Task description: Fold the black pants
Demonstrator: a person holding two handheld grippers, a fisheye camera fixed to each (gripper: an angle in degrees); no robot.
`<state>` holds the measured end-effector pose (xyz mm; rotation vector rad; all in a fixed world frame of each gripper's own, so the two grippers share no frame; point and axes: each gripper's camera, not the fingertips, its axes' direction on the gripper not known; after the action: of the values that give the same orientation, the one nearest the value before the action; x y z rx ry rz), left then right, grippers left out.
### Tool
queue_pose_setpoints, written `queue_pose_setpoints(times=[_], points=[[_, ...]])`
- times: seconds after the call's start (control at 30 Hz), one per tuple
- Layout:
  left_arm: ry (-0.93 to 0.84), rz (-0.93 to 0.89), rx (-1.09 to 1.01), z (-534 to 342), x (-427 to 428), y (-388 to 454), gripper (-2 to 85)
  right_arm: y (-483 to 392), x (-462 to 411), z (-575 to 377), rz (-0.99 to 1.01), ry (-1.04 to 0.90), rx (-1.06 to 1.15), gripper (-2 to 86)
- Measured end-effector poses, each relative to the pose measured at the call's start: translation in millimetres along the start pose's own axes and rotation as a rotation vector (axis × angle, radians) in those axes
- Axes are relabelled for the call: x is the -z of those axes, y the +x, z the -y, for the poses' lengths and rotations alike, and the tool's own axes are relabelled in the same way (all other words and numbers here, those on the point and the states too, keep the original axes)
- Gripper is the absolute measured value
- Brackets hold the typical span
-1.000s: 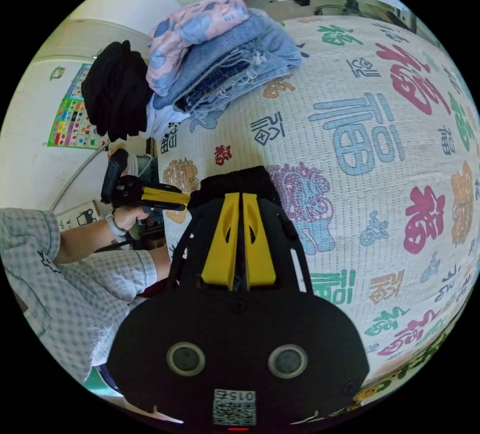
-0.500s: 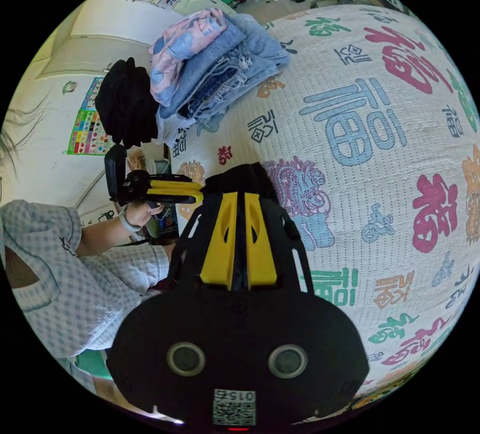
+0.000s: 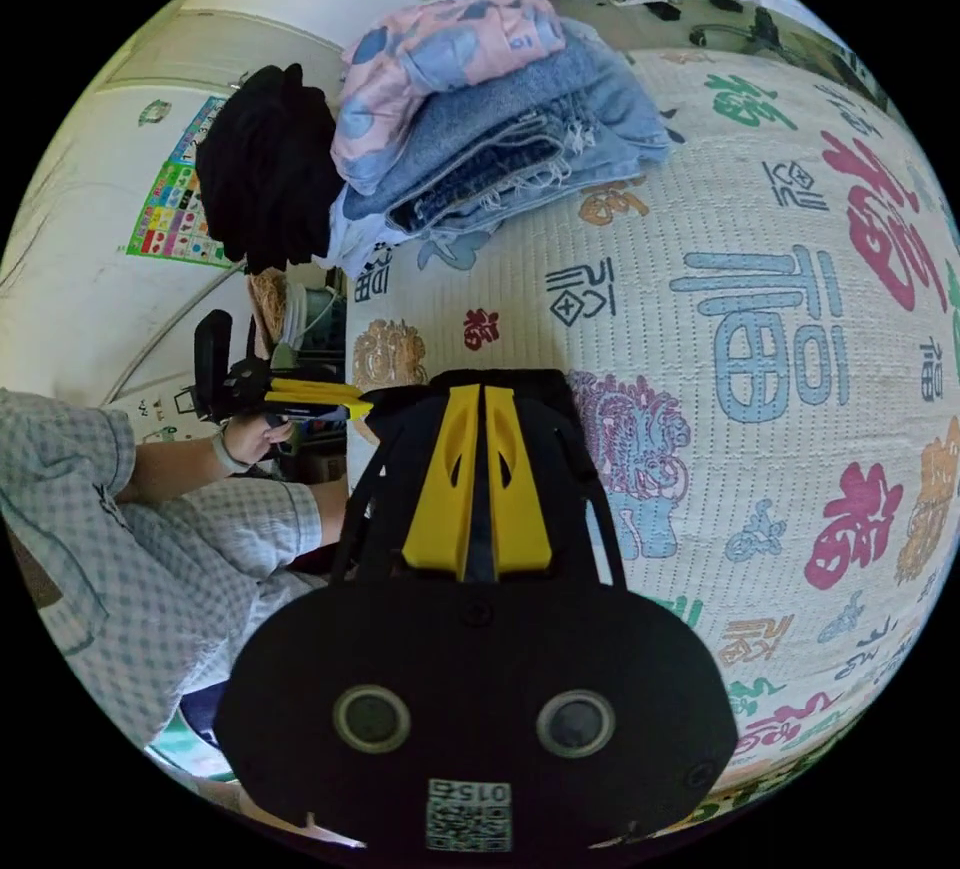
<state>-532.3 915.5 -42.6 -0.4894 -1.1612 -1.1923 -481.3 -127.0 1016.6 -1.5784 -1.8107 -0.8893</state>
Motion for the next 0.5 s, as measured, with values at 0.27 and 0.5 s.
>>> queue_pose_setpoints(times=[0.27,0.5], points=[[-0.083,-0.196,0.140,-13,-84,-36,8.0,0,10,8,0.008,0.005,-0.021,5.2],[0.002,-0.210,0.054,-3,-105,-25,-0.2,3,50,-2,-0.068,0.070,-0.045,1.5]])
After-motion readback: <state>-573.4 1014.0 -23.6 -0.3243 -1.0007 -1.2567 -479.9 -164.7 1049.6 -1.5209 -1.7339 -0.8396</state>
